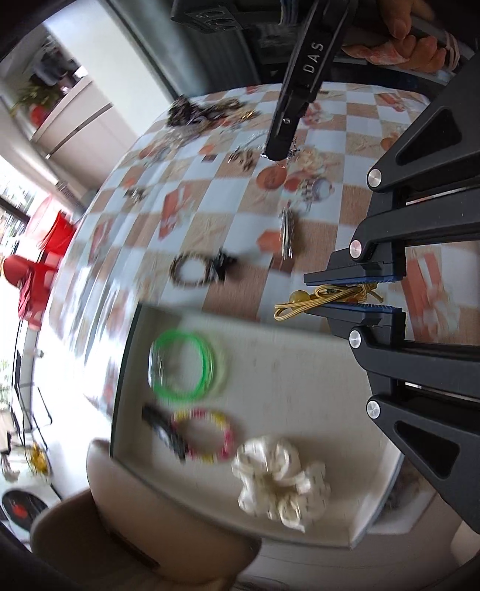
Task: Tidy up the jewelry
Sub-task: 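Carry the hair tie into the tray and open the left tool while the right tool drops the charm there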
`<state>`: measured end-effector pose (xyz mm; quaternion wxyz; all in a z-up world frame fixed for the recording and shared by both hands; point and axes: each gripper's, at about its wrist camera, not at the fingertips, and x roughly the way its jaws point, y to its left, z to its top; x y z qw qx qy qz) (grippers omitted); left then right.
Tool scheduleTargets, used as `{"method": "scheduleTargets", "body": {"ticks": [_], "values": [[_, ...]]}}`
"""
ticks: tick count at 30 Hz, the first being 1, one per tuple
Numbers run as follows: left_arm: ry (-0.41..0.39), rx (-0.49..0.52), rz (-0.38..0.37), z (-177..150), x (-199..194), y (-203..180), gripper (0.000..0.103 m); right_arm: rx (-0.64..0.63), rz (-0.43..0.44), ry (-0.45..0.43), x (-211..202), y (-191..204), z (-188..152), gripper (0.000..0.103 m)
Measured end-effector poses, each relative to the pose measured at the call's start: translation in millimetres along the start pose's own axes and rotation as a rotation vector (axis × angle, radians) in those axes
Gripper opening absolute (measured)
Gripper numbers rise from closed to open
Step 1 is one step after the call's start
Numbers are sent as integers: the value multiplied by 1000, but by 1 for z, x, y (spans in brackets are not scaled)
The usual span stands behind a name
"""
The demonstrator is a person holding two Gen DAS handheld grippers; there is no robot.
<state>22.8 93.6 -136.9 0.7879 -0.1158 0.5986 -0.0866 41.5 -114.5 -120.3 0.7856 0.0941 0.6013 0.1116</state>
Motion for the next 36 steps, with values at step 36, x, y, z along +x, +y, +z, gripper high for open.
{"method": "scheduleTargets", "body": {"ticks": [36], "values": [[-62, -143, 221, 66, 40, 134, 11, -142, 72, 56, 135, 138, 105, 12]]}}
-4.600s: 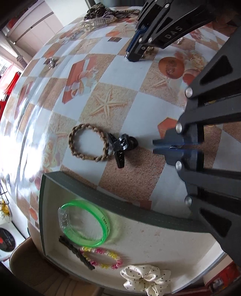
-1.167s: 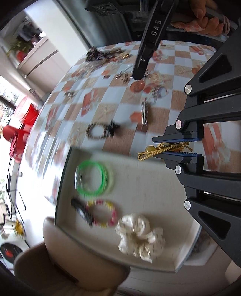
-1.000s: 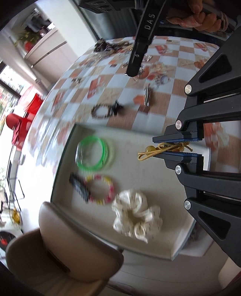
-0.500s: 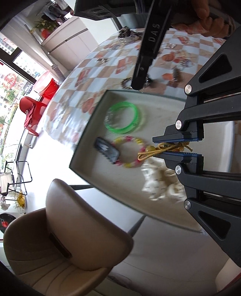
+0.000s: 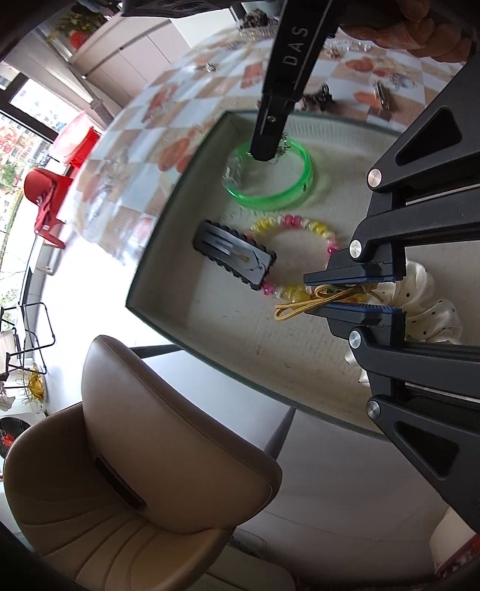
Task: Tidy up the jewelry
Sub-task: 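Carry the hair tie into the tray and open the left tool while the right tool drops the charm there, then grasp the black claw clip with the left tool while the right tool grasps the beige hair pin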
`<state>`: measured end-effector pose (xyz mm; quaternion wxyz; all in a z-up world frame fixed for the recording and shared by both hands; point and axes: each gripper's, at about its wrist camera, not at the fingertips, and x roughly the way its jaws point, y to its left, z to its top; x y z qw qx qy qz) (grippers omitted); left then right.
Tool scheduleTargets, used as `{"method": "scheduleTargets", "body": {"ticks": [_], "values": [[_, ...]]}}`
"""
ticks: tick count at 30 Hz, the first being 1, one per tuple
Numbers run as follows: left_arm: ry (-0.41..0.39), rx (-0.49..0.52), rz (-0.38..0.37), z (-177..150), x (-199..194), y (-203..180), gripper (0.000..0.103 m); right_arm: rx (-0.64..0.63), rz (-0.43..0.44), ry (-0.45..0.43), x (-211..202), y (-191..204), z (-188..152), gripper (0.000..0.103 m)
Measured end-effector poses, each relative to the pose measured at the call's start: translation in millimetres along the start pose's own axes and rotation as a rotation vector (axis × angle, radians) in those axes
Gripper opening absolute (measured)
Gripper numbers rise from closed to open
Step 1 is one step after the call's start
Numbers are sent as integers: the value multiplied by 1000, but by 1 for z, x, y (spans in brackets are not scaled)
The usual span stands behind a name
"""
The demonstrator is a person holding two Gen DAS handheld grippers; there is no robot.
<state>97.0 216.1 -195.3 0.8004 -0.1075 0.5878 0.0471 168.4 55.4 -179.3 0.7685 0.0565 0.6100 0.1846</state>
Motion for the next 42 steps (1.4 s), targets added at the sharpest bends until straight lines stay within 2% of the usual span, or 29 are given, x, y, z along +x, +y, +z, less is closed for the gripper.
{"method": "scheduleTargets", "body": {"ticks": [7, 13, 18, 20, 21, 22, 23, 25, 26, 32, 33, 34, 36, 40, 42], "values": [[2, 24, 48, -3, 8, -7, 12, 3, -19, 21, 23, -5, 1, 12], [3, 57, 88, -3, 8, -14, 12, 1, -30, 22, 26, -3, -3, 12], [12, 53, 89, -2, 6, -17, 12, 13, -7, 40, 25, -6, -2, 13], [10, 54, 93, -2, 4, -17, 12, 25, 15, 35, 22, -8, -1, 23], [8, 56, 96, -2, 3, -18, 12, 32, 27, 25, 17, -8, 0, 38], [8, 59, 100, -2, 2, -18, 22, 37, 43, 10, 12, -9, 1, 51], [6, 61, 104, -2, 1, -19, 60, 40, 54, 1, 6, -11, 2, 54], [-35, 51, 125, -3, -7, -19, 96, 49, 72, -10, -2, -12, 3, 56], [-57, 52, 130, -3, -11, -20, 96, 59, 81, -16, -7, -13, 3, 56], [-40, 66, 130, -2, -18, -26, 96, 102, 89, -46, -35, -22, -9, 58], [-44, 71, 133, -3, -20, -27, 96, 110, 90, -50, -40, -24, -13, 60], [-48, 79, 137, -4, -23, -29, 103, 119, 90, -55, -46, -28, -17, 62], [-56, 96, 144, -7, -28, -33, 103, 133, 87, -66, -58, -32, -27, 67], [-50, 139, 142, -15, -39, -45, 103, 168, 78, -85, -79, -44, -46, 83], [-47, 157, 138, -19, -42, -52, 103, 182, 63, -93, -90, -54, -57, 84]]}}
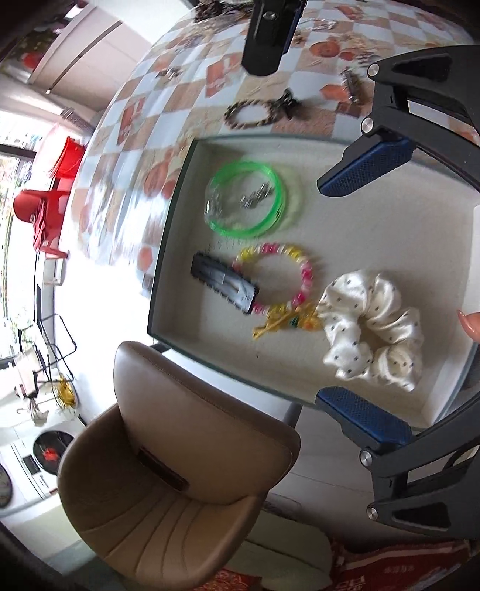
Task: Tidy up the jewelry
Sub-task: 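Grasp the black claw clip with the left tool while the right tool grasps the beige hair pin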
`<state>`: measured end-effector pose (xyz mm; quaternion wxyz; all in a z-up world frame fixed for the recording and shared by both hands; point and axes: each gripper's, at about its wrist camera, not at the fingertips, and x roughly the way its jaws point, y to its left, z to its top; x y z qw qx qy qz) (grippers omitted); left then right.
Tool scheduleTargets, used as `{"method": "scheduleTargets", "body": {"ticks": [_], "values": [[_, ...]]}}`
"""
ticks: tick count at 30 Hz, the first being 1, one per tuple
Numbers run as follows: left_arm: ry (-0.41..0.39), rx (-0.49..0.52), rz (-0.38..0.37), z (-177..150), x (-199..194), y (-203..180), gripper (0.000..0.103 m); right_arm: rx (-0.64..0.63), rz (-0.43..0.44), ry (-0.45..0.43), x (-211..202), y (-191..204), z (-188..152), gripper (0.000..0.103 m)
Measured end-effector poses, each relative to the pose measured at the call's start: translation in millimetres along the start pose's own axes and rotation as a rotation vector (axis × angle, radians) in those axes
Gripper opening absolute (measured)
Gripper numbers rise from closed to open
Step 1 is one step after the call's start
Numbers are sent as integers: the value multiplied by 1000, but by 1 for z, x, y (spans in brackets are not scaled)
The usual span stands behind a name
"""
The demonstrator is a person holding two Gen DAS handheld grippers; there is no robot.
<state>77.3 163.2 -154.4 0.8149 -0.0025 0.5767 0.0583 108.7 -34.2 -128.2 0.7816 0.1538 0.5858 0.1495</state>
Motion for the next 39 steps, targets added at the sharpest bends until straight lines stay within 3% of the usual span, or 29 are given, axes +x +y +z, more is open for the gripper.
{"method": "scheduleTargets", "body": {"ticks": [12, 23, 32, 39], "values": [[31, 79, -85, -24, -27, -61, 103, 86, -125, 34, -53, -86, -60, 85], [66, 168, -188, -24, -29, -126, 103, 157, -221, 40, -75, -149, -76, 85], [38, 248, -199, 4, -8, -170, 103, 246, -214, 41, -70, -184, -67, 85], [30, 321, -176, 22, 18, -195, 98, 400, -150, 30, -59, -213, -49, 85]]}}
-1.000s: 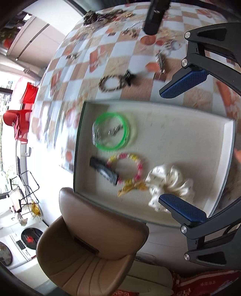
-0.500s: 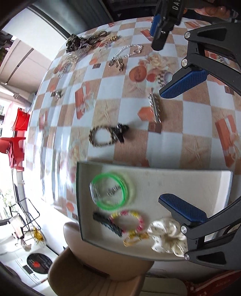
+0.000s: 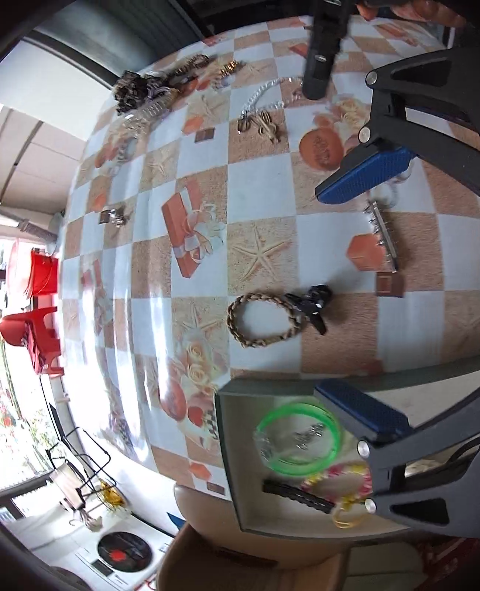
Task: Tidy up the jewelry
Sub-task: 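Grasp the black claw clip with the left tool while the right tool grasps the beige hair pin, then carry the claw clip into the tray and release it while the right tool drops the beige pin there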
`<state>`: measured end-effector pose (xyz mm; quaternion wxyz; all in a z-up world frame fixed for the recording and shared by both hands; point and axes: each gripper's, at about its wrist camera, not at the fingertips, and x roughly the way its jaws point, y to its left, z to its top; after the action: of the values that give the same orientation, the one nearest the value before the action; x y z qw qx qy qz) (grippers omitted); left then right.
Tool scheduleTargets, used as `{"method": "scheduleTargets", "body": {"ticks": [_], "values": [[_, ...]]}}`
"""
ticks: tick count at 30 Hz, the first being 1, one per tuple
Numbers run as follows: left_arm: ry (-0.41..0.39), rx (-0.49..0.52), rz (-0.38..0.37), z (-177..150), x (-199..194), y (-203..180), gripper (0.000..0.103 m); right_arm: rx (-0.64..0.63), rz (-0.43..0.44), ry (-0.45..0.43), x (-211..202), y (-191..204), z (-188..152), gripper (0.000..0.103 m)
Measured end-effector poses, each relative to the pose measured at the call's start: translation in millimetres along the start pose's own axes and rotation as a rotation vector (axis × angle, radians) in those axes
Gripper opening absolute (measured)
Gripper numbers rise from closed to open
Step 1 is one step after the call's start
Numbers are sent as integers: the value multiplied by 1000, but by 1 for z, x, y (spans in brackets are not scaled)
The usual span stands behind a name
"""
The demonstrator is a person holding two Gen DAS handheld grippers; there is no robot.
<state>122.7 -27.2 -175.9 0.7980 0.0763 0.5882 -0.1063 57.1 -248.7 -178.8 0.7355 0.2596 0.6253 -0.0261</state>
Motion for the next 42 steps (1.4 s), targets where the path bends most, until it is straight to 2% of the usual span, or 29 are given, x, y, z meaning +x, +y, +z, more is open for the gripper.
{"method": "scheduleTargets", "body": {"ticks": [4, 9, 12, 16, 19, 21, 23, 24, 26, 27, 28, 29, 30, 31, 34, 42], "values": [[23, 18, 13, 6, 19, -2, 98, 82, 29, 6, 15, -1, 18, 78], [50, 17, 26, 9, 37, -2, 98, 151, 10, -1, 32, 6, 34, 72], [69, 8, 30, 10, 46, -2, 98, 168, -39, -14, 42, 15, 39, 69], [100, -16, 28, 9, 57, 0, 98, 128, -127, -43, 47, 32, 45, 66], [129, -31, 22, 6, 65, 2, 87, 79, -224, -59, 51, 46, 46, 58], [129, -44, 12, 5, 65, 3, 86, 27, -292, -70, 55, 56, 44, 52], [124, -39, 7, 5, 63, 1, 77, -16, -337, -79, 59, 65, 40, 48], [121, -34, 5, 5, 62, 0, 74, -30, -341, -85, 59, 66, 38, 45], [116, -33, 2, 3, 57, 1, 59, -56, -341, -93, 59, 71, 36, 30], [114, -34, -2, 2, 55, 1, 56, -64, -343, -91, 59, 72, 34, 26], [110, -35, -2, 2, 54, -1, 48, -64, -339, -91, 59, 72, 34, 25], [107, -34, -4, 1, 52, -2, 36, -63, -333, -92, 58, 72, 33, 14], [104, -35, -11, 0, 50, -3, 33, -62, -327, -92, 57, 71, 32, 9], [104, -38, -20, -1, 46, -4, 29, -62, -321, -91, 56, 70, 31, 9], [94, -44, -34, -6, 39, -5, 27, -62, -303, -92, 55, 66, 26, 9], [69, -104, -123, -20, 13, 5, 27, -29, -159, -83, 35, 40, 10, 9]]}}
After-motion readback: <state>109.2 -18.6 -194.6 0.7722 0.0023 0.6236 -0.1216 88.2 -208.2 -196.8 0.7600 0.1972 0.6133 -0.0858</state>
